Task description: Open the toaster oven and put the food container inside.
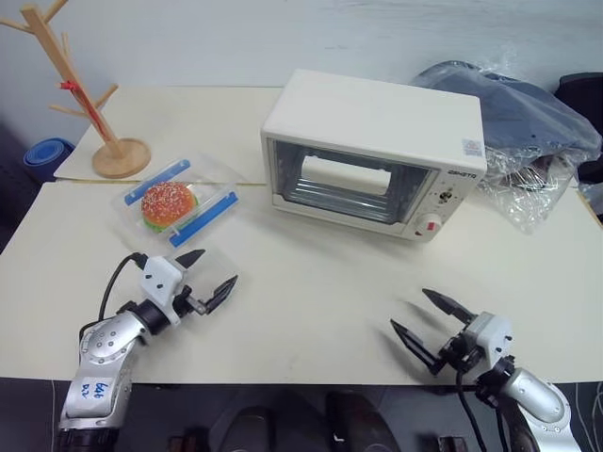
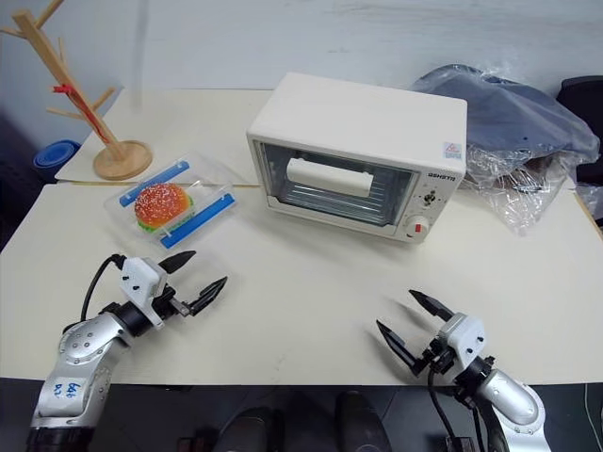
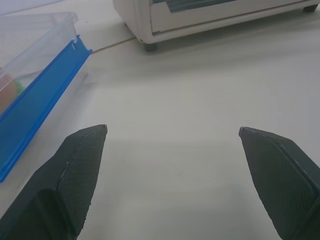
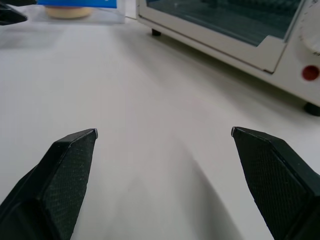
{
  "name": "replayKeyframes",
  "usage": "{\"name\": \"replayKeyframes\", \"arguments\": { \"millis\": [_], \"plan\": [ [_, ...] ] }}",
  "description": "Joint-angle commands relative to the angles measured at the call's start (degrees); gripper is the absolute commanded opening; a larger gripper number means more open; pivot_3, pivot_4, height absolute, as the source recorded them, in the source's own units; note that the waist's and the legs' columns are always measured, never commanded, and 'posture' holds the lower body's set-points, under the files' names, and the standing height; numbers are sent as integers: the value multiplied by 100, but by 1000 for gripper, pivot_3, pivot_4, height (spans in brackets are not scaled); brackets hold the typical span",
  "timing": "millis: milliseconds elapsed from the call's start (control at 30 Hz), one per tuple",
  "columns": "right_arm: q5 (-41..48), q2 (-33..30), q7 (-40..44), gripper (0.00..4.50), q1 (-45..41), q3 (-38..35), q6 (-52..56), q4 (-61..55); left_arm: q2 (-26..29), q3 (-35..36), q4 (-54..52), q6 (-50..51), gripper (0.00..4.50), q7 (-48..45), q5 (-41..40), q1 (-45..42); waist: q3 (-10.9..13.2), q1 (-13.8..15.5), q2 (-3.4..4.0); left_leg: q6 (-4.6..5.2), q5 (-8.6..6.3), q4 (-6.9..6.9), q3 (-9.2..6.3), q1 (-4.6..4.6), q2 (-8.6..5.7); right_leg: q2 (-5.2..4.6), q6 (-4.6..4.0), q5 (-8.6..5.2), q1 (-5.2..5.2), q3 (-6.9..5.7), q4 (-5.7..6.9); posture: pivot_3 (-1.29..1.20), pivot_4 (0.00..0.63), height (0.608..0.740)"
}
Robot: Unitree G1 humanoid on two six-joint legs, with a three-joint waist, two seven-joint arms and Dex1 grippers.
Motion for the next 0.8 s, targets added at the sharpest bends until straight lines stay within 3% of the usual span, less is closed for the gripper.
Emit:
{"name": "replayKeyframes", "arguments": {
  "millis": [33,100,200,467,800],
  "plan": [
    [231,32,-74,4477,-212,-43,106,-189,180,167,-261,176,4500,-230,-306,16,0,-5,1,0,0,0,0,-1,0,0,0,0,0,0,0,0,150,740],
    [526,-27,-209,4477,-403,-23,642,-505,228,350,-384,599,4500,-355,-843,-50,0,-9,1,0,0,1,0,0,0,-3,0,0,-1,1,0,0,150,740],
    [1021,-232,-429,4477,-846,-30,1535,-1169,556,898,-642,1871,4500,-565,-2279,-319,2,-8,3,-3,2,2,-7,-6,2,-3,-2,-1,-6,-2,5,0,150,740],
    [1092,-534,-1140,4477,-2792,24,3011,-1084,1219,1281,-742,2735,4500,-1072,-3298,-980,2,-4,7,-12,7,0,-14,-15,-2,-3,-5,-2,-16,-9,2,0,150,740],
    [1188,-353,-917,4477,-3721,455,3548,-1130,1066,1114,-1166,2962,4500,-911,-3438,-929,2,-26,7,-13,7,3,-13,-26,-5,-1,-5,-2,-23,-10,2,0,150,740]
  ]
}}
